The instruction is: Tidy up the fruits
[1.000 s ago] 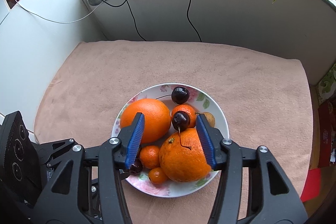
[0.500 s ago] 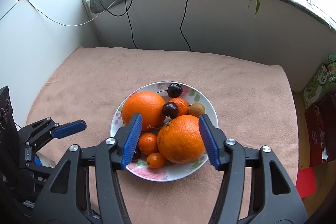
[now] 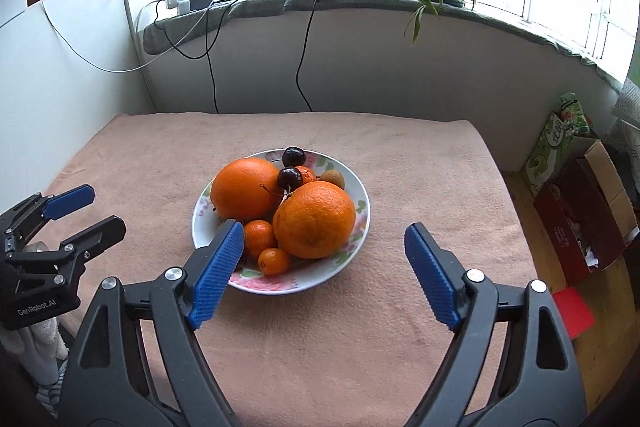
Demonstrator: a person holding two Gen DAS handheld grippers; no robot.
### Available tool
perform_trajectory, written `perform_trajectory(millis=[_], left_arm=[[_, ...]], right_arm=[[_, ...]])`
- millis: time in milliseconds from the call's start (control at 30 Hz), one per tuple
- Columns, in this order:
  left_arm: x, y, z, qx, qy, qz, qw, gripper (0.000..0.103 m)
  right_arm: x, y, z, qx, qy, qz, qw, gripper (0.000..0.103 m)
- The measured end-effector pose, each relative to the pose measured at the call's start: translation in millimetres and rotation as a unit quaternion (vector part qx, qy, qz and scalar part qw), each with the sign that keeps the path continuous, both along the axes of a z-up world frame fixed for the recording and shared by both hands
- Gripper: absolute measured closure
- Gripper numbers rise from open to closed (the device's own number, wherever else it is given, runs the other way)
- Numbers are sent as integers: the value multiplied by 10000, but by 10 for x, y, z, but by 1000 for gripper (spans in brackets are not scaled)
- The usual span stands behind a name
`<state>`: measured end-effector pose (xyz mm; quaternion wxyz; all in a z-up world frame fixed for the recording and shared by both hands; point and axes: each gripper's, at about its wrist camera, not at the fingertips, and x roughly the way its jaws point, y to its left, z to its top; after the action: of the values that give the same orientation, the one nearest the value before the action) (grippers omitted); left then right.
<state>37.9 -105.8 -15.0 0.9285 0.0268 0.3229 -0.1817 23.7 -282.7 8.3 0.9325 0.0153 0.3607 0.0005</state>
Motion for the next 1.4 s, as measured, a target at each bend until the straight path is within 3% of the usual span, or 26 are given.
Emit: perform_trajectory(millis=[300, 433, 600, 1300, 1400], left_arm=[[-68, -55, -23, 61, 45, -29, 10000, 29], [-85, -62, 1, 64, 5, 3, 10000, 22], [-101, -56, 24, 64, -22, 39, 10000, 22], [-113, -34, 5, 97, 6, 150, 9998, 21], [-110, -44, 2, 131, -1, 185, 9997, 17]], right_arm=[[-155, 39, -103, 108, 62, -187, 9997, 18], [-167, 5, -128, 142, 111, -273, 9995, 18], [-171, 3, -143, 125, 127, -322, 9993, 18], [-171, 26, -185, 179, 179, -338, 9991, 17], [-170, 26, -188, 183, 191, -314, 9992, 17]])
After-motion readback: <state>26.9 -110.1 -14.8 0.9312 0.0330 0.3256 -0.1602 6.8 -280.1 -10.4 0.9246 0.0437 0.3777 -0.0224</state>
